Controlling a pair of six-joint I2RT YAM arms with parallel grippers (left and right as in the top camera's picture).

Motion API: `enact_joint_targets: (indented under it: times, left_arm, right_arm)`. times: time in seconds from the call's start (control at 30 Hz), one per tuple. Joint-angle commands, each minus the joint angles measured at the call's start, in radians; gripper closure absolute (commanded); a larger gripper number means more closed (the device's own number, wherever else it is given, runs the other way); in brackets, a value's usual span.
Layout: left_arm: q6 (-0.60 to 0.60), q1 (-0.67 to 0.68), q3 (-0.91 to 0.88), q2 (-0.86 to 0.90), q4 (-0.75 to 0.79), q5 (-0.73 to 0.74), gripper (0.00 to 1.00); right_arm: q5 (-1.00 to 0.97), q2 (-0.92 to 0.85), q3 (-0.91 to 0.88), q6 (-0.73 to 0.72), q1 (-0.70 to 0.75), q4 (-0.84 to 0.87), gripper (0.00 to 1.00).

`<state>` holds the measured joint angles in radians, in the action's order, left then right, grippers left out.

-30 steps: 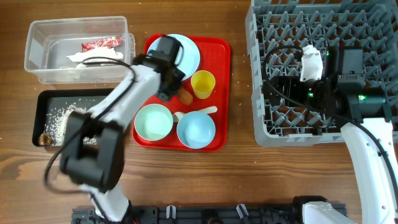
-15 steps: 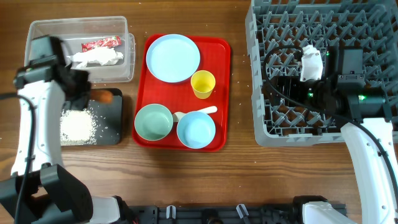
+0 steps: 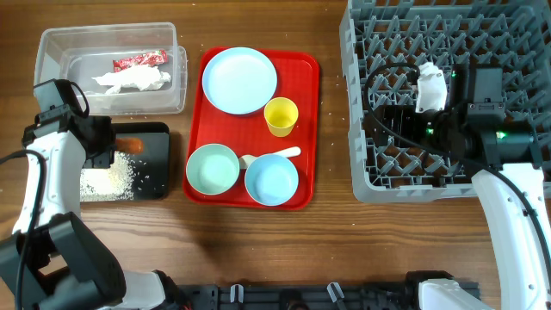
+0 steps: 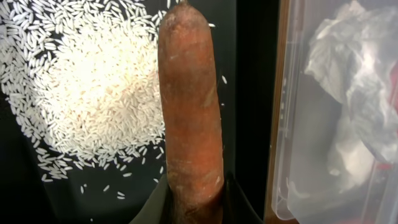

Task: Sort waste into correct bins and load items into the dishwasher rack
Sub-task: 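Carry the carrot left and drop it onto the black tray, then move left gripper back over the red tray to the yellow cup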

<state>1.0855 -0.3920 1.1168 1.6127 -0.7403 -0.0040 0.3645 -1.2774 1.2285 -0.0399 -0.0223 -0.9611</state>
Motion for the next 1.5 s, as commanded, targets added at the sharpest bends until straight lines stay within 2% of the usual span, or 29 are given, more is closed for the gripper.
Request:
enact_joint_targets:
  times: [0.0,0.1,0.27,0.4,0.53,0.7,0.8,0.93,1.0,1.03,1.1,1.27,1.37,1.47]
  left_arm:
    - [-0.008,-0.001,-0.005,0.044,0.005,-0.047,0.96]
    - [-0.008,-0.001,-0.005,0.074,0.012,-0.050,0.95]
    - [-0.009,-0.001,-0.005,0.093,0.012,-0.096,0.83]
    - [-0.009,-0.001,-0.005,0.093,0.012,-0.099,0.72]
    - [-0.009,-0.001,-0.005,0.093,0.013,-0.103,0.54]
    - [-0.010,-0.001,-0.004,0.093,0.020,-0.103,0.50]
    - [-0.119,-0.001,0.011,0.066,0.033,-0.064,0.52]
    - [-0.253,0.001,0.043,-0.017,0.022,0.066,0.49]
    - [-0.352,0.006,0.043,-0.059,0.023,0.154,0.45]
    - [-0.433,0.013,0.043,-0.080,0.032,0.216,0.39]
    - [-0.578,0.039,0.043,-0.116,0.047,0.307,0.32]
    - [-0.695,0.148,0.043,-0.166,0.032,0.311,0.19]
    - [-0.776,0.256,0.068,-0.184,0.021,0.322,0.16]
    - [-0.843,0.359,0.144,-0.178,-0.057,0.311,0.13]
  right_arm:
    - [-0.010,-0.010,0.000,0.010,0.004,0.003,0.00]
    - [-0.010,-0.010,0.000,0.010,0.004,0.003,0.00]
    - [-0.010,-0.010,0.000,0.010,0.004,0.002,0.00]
    - [-0.010,-0.010,0.000,0.010,0.004,-0.003,0.00]
    - [-0.010,-0.010,0.000,0.011,0.004,-0.009,0.00]
    - [-0.010,-0.010,0.000,0.011,0.004,-0.010,0.00]
    - [-0.010,-0.010,0.000,0.010,0.004,-0.008,0.00]
    - [0.010,-0.010,0.000,0.010,0.004,-0.022,0.00]
    - [0.008,-0.010,0.000,0.014,0.004,-0.021,0.00]
    - [0.009,-0.010,0.000,0.014,0.004,-0.016,0.00]
    - [0.009,-0.010,0.000,0.012,0.004,0.001,0.00]
    - [0.009,-0.010,0.000,0.011,0.004,0.027,0.00]
    - [0.009,-0.010,0.000,0.011,0.004,0.023,0.00]
    - [0.009,-0.010,0.000,0.010,0.004,0.025,0.00]
